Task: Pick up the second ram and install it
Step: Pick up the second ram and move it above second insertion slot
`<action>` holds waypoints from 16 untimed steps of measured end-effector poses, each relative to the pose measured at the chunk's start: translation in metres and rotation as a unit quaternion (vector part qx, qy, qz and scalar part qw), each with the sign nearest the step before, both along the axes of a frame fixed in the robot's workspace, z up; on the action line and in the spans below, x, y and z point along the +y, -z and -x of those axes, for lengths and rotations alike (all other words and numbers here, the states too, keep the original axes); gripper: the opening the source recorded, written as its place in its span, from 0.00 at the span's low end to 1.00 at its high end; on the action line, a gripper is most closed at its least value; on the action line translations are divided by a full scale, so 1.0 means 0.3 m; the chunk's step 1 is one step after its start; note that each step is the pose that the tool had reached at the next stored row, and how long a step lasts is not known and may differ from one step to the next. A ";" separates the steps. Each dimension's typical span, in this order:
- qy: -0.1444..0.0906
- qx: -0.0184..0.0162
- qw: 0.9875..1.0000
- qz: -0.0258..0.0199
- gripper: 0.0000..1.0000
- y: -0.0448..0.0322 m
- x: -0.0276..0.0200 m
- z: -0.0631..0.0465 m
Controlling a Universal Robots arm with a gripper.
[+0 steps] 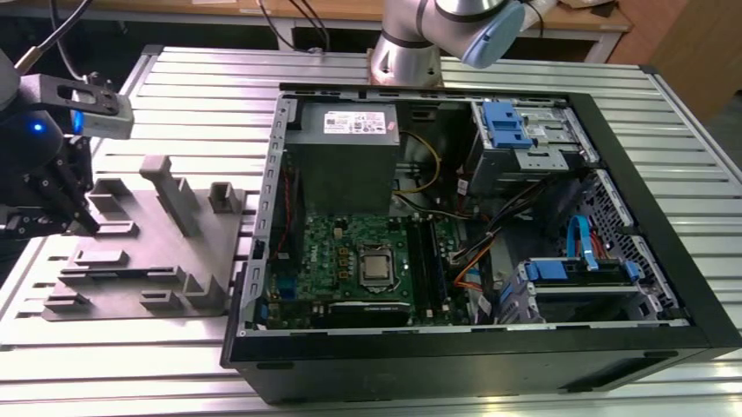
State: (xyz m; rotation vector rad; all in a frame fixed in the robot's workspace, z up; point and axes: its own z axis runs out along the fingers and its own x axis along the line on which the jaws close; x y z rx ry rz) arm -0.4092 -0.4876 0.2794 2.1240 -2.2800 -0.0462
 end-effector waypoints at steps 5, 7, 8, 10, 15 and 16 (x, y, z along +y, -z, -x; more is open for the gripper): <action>0.000 0.000 1.000 0.000 0.07 0.022 -0.008 0.001; 0.000 0.000 1.000 0.000 0.07 0.029 -0.014 0.001; -0.001 0.000 1.000 0.000 0.07 0.033 -0.016 0.001; -0.001 0.000 1.000 0.000 0.07 0.040 -0.020 0.001; -0.004 0.000 1.000 0.000 0.07 0.065 -0.025 0.001; -0.005 0.000 1.000 0.000 0.07 0.070 -0.025 0.001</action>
